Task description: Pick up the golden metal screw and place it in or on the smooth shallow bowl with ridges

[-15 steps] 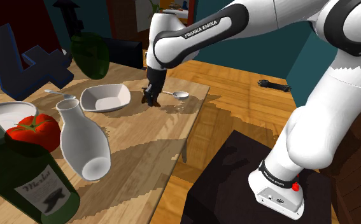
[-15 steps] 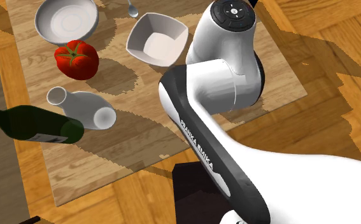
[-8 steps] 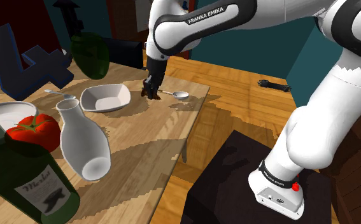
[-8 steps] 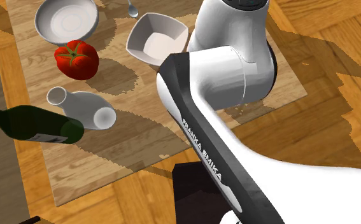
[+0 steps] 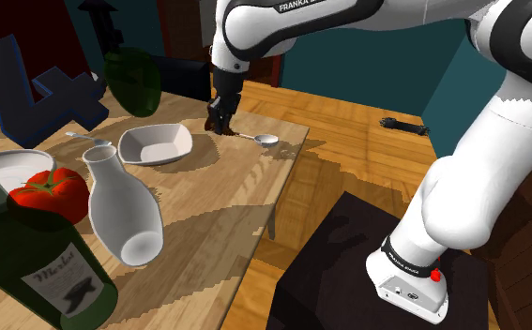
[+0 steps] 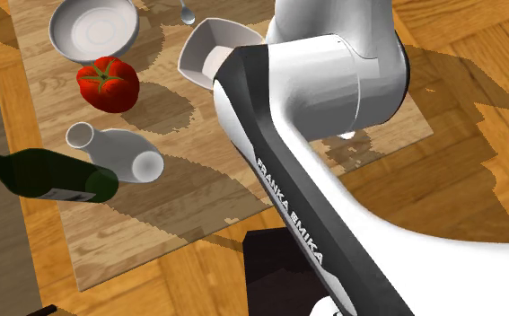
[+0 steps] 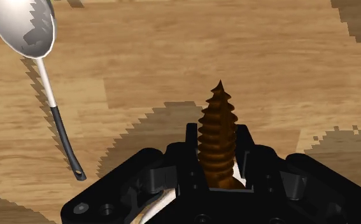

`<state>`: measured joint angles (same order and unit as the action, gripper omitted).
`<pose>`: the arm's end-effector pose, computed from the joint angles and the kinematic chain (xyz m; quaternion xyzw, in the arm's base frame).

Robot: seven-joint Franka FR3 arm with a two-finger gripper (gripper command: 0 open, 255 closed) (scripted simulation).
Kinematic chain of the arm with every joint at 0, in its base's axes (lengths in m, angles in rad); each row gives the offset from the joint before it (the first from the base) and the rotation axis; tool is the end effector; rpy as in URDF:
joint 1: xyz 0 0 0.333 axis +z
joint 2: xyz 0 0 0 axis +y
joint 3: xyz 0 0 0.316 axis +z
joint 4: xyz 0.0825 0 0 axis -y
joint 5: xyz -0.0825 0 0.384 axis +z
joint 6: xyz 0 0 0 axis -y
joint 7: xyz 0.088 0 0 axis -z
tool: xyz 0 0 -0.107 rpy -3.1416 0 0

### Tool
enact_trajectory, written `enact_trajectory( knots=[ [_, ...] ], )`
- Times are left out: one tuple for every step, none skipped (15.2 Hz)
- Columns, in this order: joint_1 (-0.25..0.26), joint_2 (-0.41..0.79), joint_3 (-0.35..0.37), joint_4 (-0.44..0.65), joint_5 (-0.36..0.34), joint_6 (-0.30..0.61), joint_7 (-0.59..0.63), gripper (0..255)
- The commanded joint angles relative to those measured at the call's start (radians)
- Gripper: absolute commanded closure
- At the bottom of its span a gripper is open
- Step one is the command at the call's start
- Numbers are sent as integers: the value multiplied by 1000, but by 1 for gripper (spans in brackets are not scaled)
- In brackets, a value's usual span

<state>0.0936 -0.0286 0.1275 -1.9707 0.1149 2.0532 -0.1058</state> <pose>0.5456 0.1295 0.4924 -0.9875 -0.1388 -0.0524 0.0536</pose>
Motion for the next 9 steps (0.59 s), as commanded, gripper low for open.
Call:
enact_trajectory(
  knots=[
    [5,58,6,68,-10,-10,16,255],
    [9,98,10,117,-18,-18,27,255],
    [14,138,13,168,-26,-28,37,255],
    [18,179,15,220,-34,-39,48,255],
    [24,220,17,275,-42,-52,58,255],
    [30,263,19,333,-50,-67,68,255],
    [36,307,20,393,-58,-83,77,255],
    [44,352,21,457,-66,-102,86,255],
    [51,399,21,525,-75,-123,95,255]
  ],
)
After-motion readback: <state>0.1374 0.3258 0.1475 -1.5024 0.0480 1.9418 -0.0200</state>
